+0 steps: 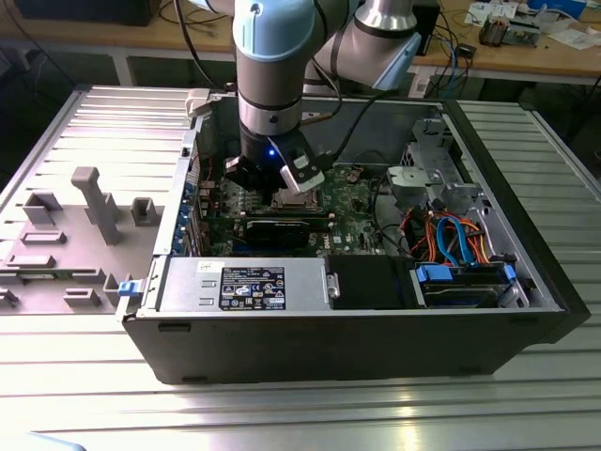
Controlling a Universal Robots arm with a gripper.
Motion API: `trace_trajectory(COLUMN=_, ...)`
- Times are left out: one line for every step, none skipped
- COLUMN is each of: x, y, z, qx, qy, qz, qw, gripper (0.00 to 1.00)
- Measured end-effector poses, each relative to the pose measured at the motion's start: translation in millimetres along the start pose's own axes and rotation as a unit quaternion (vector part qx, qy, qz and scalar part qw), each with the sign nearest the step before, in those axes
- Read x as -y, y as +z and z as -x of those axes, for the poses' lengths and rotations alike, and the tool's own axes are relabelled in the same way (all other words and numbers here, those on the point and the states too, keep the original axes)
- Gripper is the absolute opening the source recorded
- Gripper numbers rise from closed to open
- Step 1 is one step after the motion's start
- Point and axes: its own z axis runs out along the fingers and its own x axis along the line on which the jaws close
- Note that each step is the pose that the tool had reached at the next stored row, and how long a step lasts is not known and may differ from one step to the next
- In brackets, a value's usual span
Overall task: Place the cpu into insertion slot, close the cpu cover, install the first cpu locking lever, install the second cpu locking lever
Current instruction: 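Install the second cpu locking lever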
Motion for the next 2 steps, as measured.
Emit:
trace_trajectory(x=0.0, y=0.0, z=0.0, qx=0.0, qy=0.0, qz=0.0, qw=1.0, gripper=0.11)
trace_trajectory(x=0.0, y=0.0, z=0.0, qx=0.0, qy=0.0, qz=0.0, qw=1.0, gripper=0.11)
